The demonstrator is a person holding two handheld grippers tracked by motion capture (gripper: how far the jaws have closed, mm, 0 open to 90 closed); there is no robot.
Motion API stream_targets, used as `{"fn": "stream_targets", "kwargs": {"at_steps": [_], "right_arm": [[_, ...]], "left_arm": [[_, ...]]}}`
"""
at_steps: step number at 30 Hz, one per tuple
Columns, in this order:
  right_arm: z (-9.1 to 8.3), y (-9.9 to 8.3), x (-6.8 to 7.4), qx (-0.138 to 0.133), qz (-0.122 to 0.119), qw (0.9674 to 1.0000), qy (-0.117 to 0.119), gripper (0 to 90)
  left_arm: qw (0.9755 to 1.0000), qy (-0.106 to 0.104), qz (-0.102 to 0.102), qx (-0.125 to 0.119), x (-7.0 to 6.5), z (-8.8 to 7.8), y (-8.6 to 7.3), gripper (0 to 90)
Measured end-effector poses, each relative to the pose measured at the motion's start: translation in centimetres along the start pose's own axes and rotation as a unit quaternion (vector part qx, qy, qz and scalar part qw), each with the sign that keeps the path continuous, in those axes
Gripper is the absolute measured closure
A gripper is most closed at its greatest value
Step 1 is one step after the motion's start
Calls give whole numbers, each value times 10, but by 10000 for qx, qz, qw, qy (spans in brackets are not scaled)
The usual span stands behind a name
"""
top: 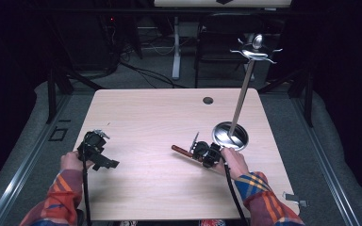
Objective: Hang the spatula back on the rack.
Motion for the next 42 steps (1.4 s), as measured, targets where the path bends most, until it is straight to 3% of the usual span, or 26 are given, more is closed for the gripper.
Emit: {"fn": "stream_targets", "kwargs": {"at_steps": [20, 31, 42], "right_arm": [[-30, -16, -15, -440, 493, 9978, -83, 848], [-40, -24, -22, -666, 820, 9944, -33, 849], [-49, -29, -26, -763, 920, 9928, -66, 849]], "left_arm": [[10000, -54, 15, 22, -1, 1, 1, 35], [10000, -40, -14, 11, -1, 1, 1, 35], [10000, -53, -1, 20, 0, 1, 1, 34]]}}
Point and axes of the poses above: each handheld gripper's, and its own axes: z roughly forward along the jaws, y roughly out of its top, x roughly to its left, the point moved 3 cm from there along z, roughly forward along the jaws, and after that the axes turned 13 degrees about -y, right-handed, at the moved point
